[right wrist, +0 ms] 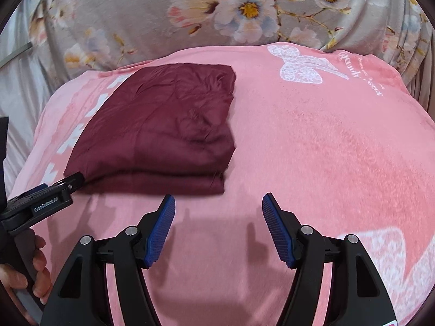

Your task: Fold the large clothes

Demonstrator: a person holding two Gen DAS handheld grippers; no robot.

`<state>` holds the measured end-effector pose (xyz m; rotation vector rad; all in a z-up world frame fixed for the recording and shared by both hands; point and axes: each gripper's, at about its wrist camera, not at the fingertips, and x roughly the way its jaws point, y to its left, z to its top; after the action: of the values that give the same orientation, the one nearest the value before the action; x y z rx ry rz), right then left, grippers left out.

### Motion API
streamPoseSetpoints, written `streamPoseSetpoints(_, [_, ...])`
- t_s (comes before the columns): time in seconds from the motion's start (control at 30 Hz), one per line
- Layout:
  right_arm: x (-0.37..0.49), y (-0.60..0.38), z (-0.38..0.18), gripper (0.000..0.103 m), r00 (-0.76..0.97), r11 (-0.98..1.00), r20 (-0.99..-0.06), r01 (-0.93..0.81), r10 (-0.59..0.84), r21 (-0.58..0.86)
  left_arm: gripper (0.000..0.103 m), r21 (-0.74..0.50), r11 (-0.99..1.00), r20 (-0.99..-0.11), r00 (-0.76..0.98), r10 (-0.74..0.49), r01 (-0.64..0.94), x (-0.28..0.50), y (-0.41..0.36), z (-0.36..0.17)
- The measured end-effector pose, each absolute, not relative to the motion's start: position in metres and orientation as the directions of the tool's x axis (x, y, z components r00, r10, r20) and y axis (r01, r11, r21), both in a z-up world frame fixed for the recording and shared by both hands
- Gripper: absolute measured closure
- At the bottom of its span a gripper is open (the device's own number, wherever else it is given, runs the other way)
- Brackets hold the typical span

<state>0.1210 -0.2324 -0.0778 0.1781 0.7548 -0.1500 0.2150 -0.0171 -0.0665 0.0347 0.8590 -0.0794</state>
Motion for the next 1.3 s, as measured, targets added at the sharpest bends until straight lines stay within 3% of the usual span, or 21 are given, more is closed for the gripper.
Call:
streamPoseSetpoints(0.7, [0.090, -0.209, -0.109, 0.028, 0.668, 0.984, -0.737, 0.177, -0.097, 0.032, 0.005, 0.149, 0.981, -0.741, 0.671, 0.029, 0.123, 0.151, -0.046, -0.098])
streamPoseSetpoints(1.3, [0.088, -0.212, -0.109, 0.021, 0.679, 0.979, -0.725, 0.200, -0.113, 0.035, 0.005, 0.140, 0.983, -0.728, 0.686, 0.021, 0.118, 0.147, -0.045, -0.098])
